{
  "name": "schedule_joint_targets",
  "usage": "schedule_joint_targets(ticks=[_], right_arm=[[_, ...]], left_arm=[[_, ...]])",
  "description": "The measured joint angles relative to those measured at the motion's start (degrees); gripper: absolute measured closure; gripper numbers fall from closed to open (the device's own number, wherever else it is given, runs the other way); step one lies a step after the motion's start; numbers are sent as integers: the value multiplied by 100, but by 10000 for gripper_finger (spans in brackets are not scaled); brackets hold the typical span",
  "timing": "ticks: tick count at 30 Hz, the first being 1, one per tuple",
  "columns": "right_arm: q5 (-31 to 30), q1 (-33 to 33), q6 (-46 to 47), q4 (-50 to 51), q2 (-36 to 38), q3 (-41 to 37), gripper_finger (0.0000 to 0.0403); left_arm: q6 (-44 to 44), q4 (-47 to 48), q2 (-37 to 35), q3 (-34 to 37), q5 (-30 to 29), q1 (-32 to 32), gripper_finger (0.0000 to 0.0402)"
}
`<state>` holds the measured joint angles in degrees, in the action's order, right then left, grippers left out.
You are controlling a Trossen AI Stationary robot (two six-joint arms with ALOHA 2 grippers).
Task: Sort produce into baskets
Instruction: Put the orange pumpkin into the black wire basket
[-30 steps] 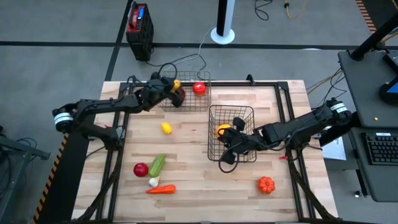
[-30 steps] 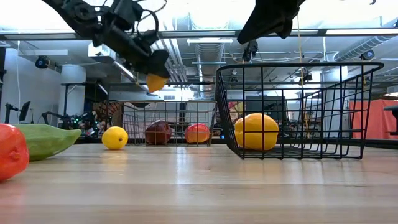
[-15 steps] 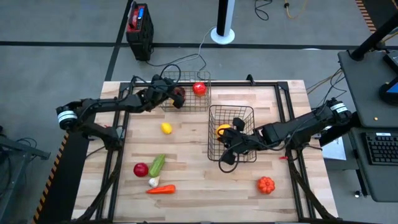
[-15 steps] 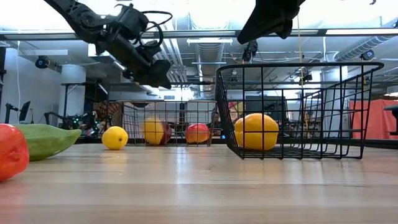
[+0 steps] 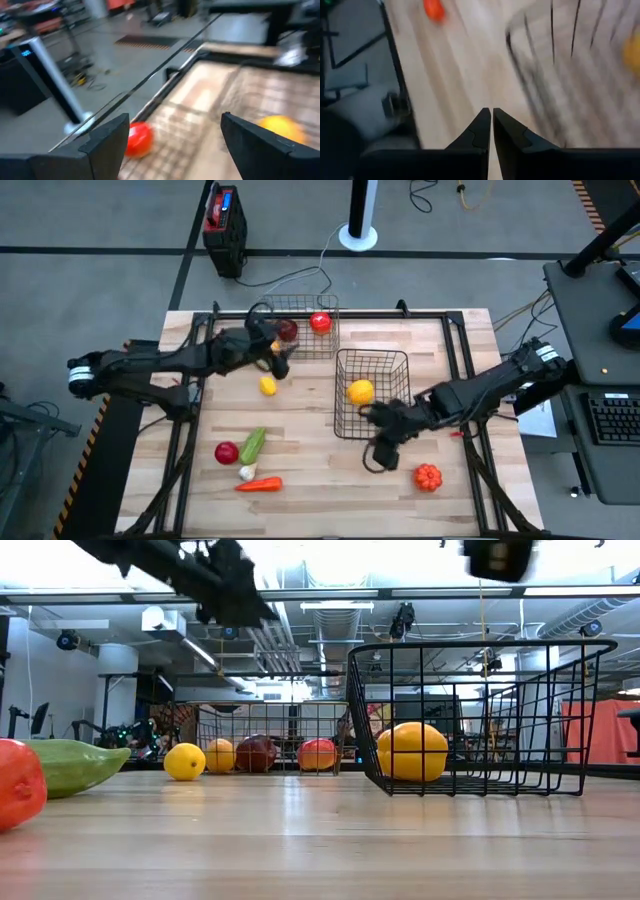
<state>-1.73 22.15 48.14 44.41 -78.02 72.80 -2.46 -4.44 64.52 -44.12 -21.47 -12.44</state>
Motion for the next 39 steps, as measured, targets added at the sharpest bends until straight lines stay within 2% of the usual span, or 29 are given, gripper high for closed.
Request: schedule_joint_targets(ticks=[8,12,16,21,28,35,39], right_arm=[[1015,1149,2932,1728,-76,-125,390],[1399,1827,4163,2004,-96,-227,390],[1366,2318,5109,2021,-96,-310,390],[1135,2608,5555,2000,-130,-406,377],[910,2660,5820,2000,-129,-514,295],[909,2660,6039,1981,-217,-584,175],[909,2660,6135,1968,-330,-589,104]], left_arm=[[327,64,-261,0,7,1621,106],[564,26,-230,0,-16,2312,106],[807,-173,-195,0,-30,2885,106],[905,-401,-164,0,-51,3387,106],[1218,-415,-62,0,-59,3784,106],[1272,-668,-10,0,-69,4110,119],[1267,-667,-10,0,-322,4171,128]])
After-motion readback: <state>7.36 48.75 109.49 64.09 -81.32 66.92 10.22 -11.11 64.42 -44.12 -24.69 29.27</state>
